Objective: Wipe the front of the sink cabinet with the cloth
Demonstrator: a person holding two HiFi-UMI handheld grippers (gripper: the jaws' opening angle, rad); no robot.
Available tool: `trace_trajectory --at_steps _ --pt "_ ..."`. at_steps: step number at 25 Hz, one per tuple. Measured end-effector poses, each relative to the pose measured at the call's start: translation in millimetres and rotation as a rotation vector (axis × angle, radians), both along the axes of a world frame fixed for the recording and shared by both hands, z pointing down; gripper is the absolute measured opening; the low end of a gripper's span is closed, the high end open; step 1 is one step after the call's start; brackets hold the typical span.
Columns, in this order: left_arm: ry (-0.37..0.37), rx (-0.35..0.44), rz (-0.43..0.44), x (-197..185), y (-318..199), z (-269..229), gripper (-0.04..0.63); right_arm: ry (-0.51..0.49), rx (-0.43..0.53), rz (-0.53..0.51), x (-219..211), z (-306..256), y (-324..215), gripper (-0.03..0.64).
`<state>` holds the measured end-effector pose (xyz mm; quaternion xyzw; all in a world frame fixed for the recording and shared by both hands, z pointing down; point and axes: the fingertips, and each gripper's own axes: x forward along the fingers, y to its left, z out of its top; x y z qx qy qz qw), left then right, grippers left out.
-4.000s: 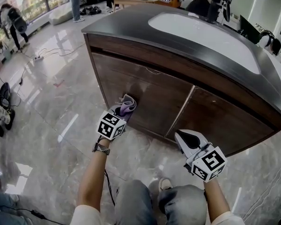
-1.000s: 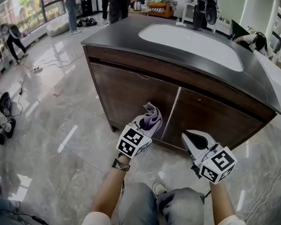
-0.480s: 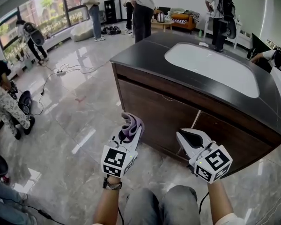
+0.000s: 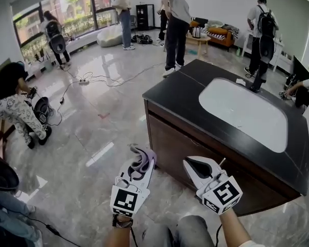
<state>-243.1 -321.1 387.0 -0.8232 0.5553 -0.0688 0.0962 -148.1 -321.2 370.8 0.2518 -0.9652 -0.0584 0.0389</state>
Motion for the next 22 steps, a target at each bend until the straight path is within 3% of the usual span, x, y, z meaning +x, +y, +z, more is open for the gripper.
trace_trajectory --at_steps 4,8,16,22 --pt "-0.010 -0.057 -0.082 -4 -5 -82 0.054 0.018 -0.003 -0.043 6 -96 -5 0.006" --pt "0.004 -0.065 -0.083 -6 -9 -176 0.054 0.019 -0.019 -0.023 10 -193 -14 0.006" --pt "0.016 -0.047 -0.077 1 6 -353 0.052 0.014 -0.022 0.024 25 -367 -5 0.006" --pt "0.010 0.014 -0.051 6 42 -466 0.052 0.017 0.014 0.057 38 -476 33 0.006"
